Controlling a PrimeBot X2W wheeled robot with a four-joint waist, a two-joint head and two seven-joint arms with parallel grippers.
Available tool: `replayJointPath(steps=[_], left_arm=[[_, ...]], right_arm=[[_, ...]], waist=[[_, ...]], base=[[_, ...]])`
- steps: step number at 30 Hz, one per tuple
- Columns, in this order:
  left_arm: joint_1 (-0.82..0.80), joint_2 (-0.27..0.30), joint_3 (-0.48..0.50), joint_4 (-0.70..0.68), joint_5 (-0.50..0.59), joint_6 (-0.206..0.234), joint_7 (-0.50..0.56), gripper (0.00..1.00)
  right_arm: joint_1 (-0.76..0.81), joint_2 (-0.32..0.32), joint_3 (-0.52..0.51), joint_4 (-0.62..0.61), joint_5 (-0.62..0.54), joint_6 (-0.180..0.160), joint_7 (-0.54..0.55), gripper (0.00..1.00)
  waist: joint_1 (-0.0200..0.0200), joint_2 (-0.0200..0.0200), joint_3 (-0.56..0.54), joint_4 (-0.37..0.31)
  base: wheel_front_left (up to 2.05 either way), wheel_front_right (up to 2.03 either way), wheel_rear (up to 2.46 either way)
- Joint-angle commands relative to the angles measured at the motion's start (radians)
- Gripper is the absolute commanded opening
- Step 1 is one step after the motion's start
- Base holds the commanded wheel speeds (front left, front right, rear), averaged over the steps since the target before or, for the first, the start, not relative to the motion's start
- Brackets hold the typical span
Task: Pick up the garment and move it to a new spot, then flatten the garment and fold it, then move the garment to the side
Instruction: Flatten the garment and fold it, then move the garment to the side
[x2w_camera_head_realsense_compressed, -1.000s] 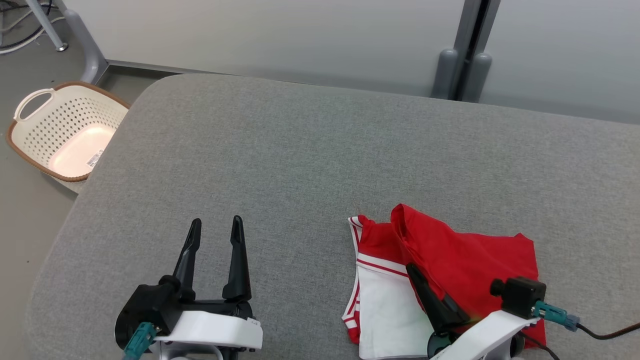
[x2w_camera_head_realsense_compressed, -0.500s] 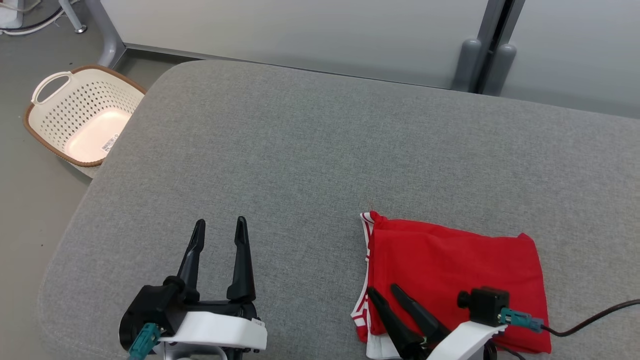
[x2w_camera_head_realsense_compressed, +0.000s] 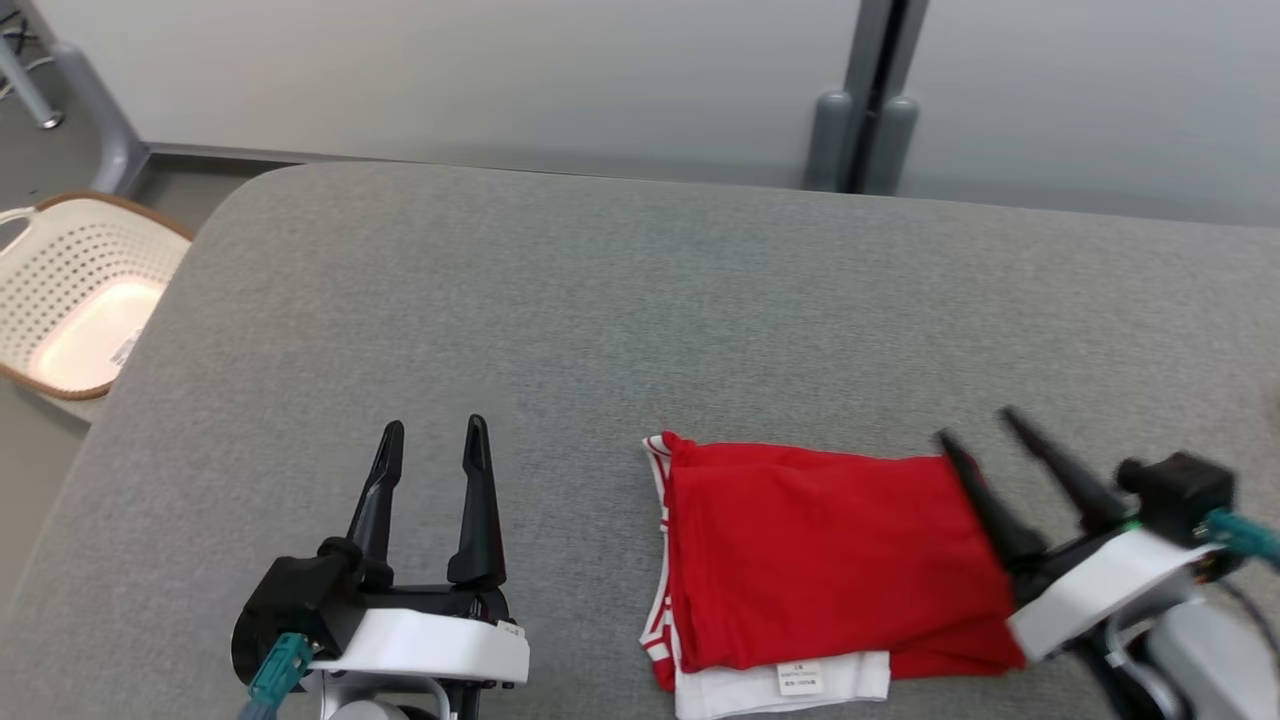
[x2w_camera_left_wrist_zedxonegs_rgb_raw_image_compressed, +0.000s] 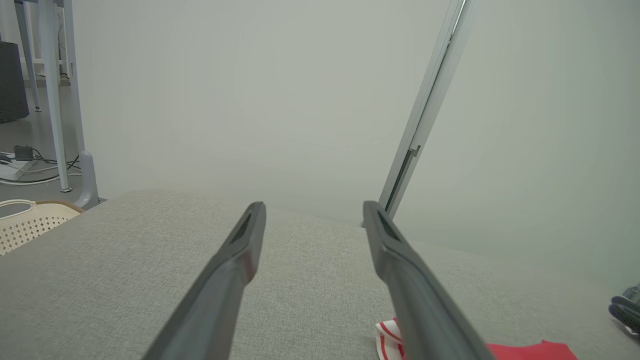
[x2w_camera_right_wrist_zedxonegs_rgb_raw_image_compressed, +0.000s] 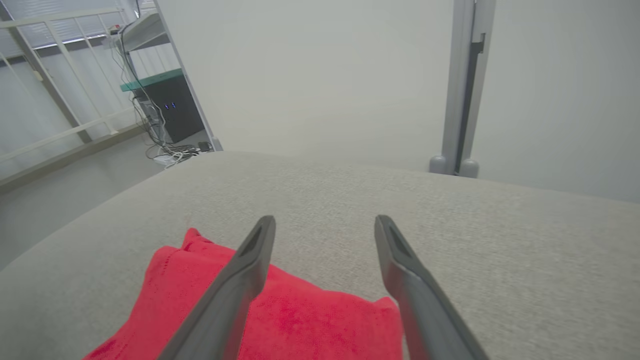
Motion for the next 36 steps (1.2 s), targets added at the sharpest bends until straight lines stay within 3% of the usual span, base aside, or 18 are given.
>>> replayJointPath(steps=[1,6,10,17,24,36], left_arm=[[-0.015,0.003,0.001,-0.002,-0.002,0.001,-0.004,1.00],[-0.029,0.003,-0.004,0.001,0.001,0.006,-0.004,1.00],[-0.021,0.003,-0.008,0.009,0.017,0.009,-0.004,1.00],[-0.002,0.003,-0.022,0.024,0.045,0.019,-0.004,1.00],[0.005,0.003,-0.034,0.033,0.065,0.030,-0.004,1.00],[0.015,0.003,-0.041,0.038,0.078,0.035,-0.004,1.00]], right_arm=[[-0.012,-0.031,-0.047,0.015,-0.059,0.000,-0.017,1.00],[0.004,-0.101,-0.194,-0.005,-0.256,0.000,-0.028,1.00],[0.086,-0.071,-0.347,-0.081,-0.358,0.000,-0.027,1.00],[0.234,0.031,-0.525,-0.191,-0.412,-0.001,-0.025,1.00],[0.292,0.092,-0.576,-0.215,-0.416,-0.001,-0.025,1.00],[0.306,0.115,-0.588,-0.200,-0.407,-0.001,-0.026,1.00]], waist=[[0.0000,0.0000,-0.006,-0.033],[0.0000,0.0000,-0.002,-0.078],[0.0000,0.0000,-0.004,-0.104],[0.0000,0.0000,0.001,-0.129],[0.0000,0.0000,0.001,-0.132],[0.0000,0.0000,-0.010,-0.121]], base=[[0.00,0.00,0.00],[0.00,0.00,0.00],[0.00,0.00,0.00],[0.00,0.00,0.00],[0.00,0.00,0.00],[0.00,0.00,0.00]])
